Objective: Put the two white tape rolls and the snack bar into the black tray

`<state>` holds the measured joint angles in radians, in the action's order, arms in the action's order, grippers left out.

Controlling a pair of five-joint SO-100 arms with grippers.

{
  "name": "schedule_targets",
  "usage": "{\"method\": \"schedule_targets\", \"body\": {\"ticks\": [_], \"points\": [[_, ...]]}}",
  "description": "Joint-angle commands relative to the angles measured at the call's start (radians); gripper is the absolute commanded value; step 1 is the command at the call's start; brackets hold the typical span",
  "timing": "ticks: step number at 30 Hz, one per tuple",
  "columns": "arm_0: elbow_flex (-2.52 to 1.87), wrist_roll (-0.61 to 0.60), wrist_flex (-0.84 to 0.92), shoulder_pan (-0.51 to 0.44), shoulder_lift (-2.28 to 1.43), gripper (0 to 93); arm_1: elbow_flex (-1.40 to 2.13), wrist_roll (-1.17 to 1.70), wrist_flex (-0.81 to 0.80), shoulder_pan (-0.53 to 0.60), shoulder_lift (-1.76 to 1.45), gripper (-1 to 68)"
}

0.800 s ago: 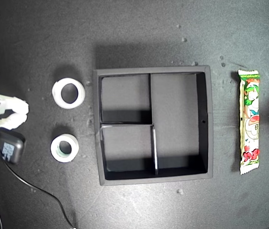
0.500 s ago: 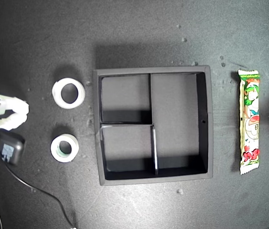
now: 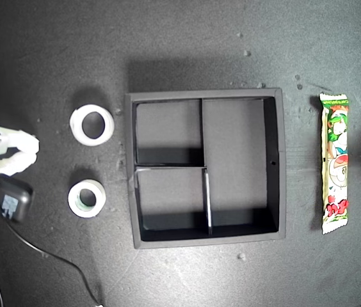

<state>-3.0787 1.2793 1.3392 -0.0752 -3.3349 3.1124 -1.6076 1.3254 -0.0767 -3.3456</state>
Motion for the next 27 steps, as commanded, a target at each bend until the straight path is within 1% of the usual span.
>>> {"method": "schedule_targets", "body": {"ticks": [1,3,4,7,9,11,12,15,18,19,20,22,24,27], "points": [[-0.060,-0.071,-0.169,-0.071,-0.051,0.0,0.012,0.307,-0.103,-0.029,-0.005,-0.3],[-0.060,-0.123,-0.299,-0.104,-0.049,0.0,0.012,0.337,-0.175,-0.040,-0.005,-0.5],[-0.060,-0.133,-0.371,-0.121,-0.049,0.0,0.012,0.359,-0.233,-0.025,-0.005,-0.5],[-0.060,-0.187,-0.621,-0.164,-0.049,0.0,0.012,0.451,-0.459,-0.009,-0.005,-0.5],[-0.060,-0.190,-0.747,-0.173,-0.049,0.0,0.012,0.495,-0.594,-0.028,-0.005,-0.5],[-0.060,-0.236,-0.847,-0.169,-0.049,0.0,0.012,0.518,-0.684,-0.051,-0.005,-0.5],[-0.060,-0.241,-0.885,-0.163,-0.049,0.0,0.012,0.525,-0.726,-0.061,-0.005,-0.5],[-0.060,-0.337,-1.023,-0.160,-0.049,0.0,0.012,0.620,-0.891,-0.063,-0.005,-0.5],[-0.060,-0.462,-1.172,-0.138,-0.049,0.0,0.008,0.729,-1.057,-0.063,-0.005,-0.5],[-0.060,-0.485,-1.206,-0.126,-0.049,2.1,-0.003,0.747,-1.072,-0.066,-0.005,-0.4],[-0.060,-0.486,-1.226,-0.110,-0.049,7.8,-0.021,0.764,-1.072,-0.066,-0.003,-0.4],[-0.054,-0.460,-1.221,-0.072,-0.049,11.9,-0.077,0.795,-1.037,-0.058,0.009,-0.2],[-0.028,-0.417,-1.137,-0.043,-0.051,13.3,-0.143,0.822,-0.957,-0.048,0.011,0.0],[0.057,-0.362,-0.934,-0.003,-0.025,13.2,-0.229,0.842,-0.834,-0.038,0.018,2.2]]}}
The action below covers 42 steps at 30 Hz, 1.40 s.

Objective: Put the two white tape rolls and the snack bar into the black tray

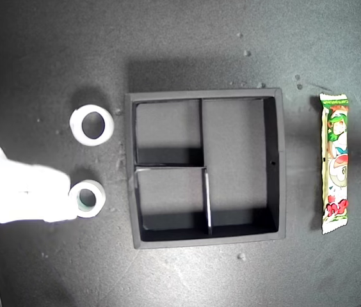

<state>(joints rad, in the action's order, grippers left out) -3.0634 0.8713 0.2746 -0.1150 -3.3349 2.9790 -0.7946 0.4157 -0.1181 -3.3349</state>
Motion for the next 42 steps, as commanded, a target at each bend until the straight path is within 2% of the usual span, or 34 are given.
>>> {"method": "schedule_targets", "body": {"ticks": [1,3,6,12,17,22,27,34,37,42], "points": [[0.074,0.052,0.195,0.049,-0.011,12.4,-0.118,0.031,0.112,0.003,0.020,3.7],[0.132,0.055,0.296,0.074,0.018,10.3,-0.173,0.035,0.146,0.003,0.117,7.0],[0.235,0.074,0.423,0.115,0.129,8.5,-0.359,0.054,0.189,0.023,0.443,10.6],[0.537,0.107,0.604,0.130,0.597,9.2,-0.899,0.153,0.540,0.094,1.062,17.4],[0.726,0.120,0.732,0.117,0.871,11.3,-1.074,0.209,0.704,0.167,1.256,19.3],[0.905,0.129,0.853,0.080,1.163,15.6,-1.143,0.221,0.769,0.262,1.373,19.3],[0.960,0.114,0.834,0.060,1.278,19.7,-1.206,0.204,0.828,0.322,1.486,19.3],[0.950,0.067,0.769,0.091,1.361,20.3,-1.224,0.190,0.891,0.354,1.554,18.2],[0.960,0.052,0.750,0.107,1.410,20.2,-1.216,0.212,0.908,0.368,1.555,22.1],[1.019,0.032,0.746,0.121,1.506,20.0,-1.177,0.218,0.913,0.376,1.559,16.5]]}}
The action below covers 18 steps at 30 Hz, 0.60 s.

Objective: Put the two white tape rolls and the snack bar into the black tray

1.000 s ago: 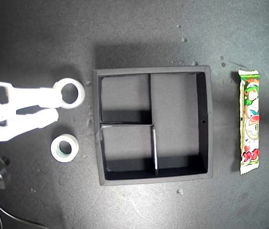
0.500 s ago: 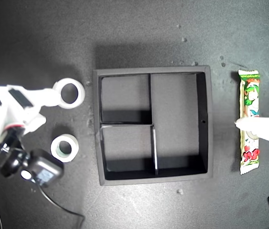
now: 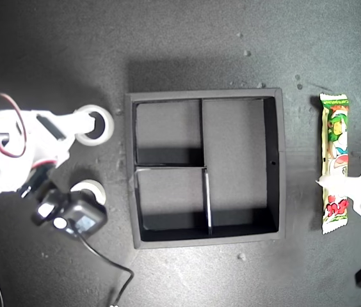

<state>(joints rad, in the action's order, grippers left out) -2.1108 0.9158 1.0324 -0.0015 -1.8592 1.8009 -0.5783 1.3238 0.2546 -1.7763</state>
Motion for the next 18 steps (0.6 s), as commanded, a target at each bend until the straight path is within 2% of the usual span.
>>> {"method": "schedule_targets", "body": {"ticks": [1,5,10,18], "points": [[0.078,-0.015,-0.012,0.011,0.048,20.0,0.011,-0.002,0.003,0.003,0.002,16.1],[0.121,-0.035,-0.021,0.029,0.130,19.8,0.044,-0.006,-0.009,0.000,0.003,16.2],[0.166,-0.074,-0.043,0.057,0.236,17.6,0.092,0.028,-0.054,-0.020,0.003,21.7],[0.187,-0.127,-0.044,0.103,0.302,3.3,0.242,0.091,-0.215,-0.081,0.044,23.9]]}}
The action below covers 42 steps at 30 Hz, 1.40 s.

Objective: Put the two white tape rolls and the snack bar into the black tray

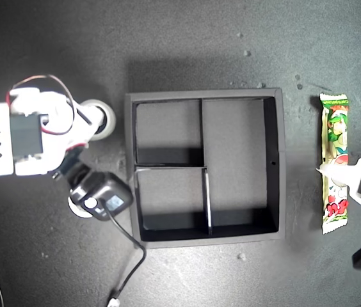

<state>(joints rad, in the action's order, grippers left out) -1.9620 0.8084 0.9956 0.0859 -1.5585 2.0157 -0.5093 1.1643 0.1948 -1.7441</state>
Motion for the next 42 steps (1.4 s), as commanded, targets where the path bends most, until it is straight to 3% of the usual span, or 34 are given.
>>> {"method": "schedule_targets", "body": {"ticks": [1,6,13,16,20,24,26,35,42], "points": [[0.037,-0.028,-0.006,0.025,0.002,0.9,0.044,0.029,-0.083,-0.032,0.035,23.9],[0.052,-0.058,0.081,0.057,-0.087,0.1,0.063,0.044,-0.213,-0.043,0.126,15.6],[0.509,-0.152,0.491,0.072,-0.196,0.1,0.078,0.043,-0.261,-0.026,0.143,4.7],[0.851,-0.193,0.647,0.049,-0.083,0.1,0.023,0.057,-0.166,-0.003,0.143,3.1],[1.266,-0.204,0.827,0.009,0.179,0.1,-0.158,0.086,0.077,0.051,0.130,2.2],[1.422,-0.169,0.834,-0.023,0.367,0.1,-0.460,0.147,0.314,0.086,0.132,1.3],[1.491,-0.147,0.834,-0.044,0.451,0.1,-0.612,0.202,0.353,0.081,0.143,1.4],[1.649,-0.078,0.836,-0.115,0.673,0.1,-0.848,0.396,0.034,0.002,0.324,1.8],[1.551,-0.084,0.838,-0.104,0.612,0.1,-1.048,0.408,0.037,-0.006,0.525,2.1]]}}
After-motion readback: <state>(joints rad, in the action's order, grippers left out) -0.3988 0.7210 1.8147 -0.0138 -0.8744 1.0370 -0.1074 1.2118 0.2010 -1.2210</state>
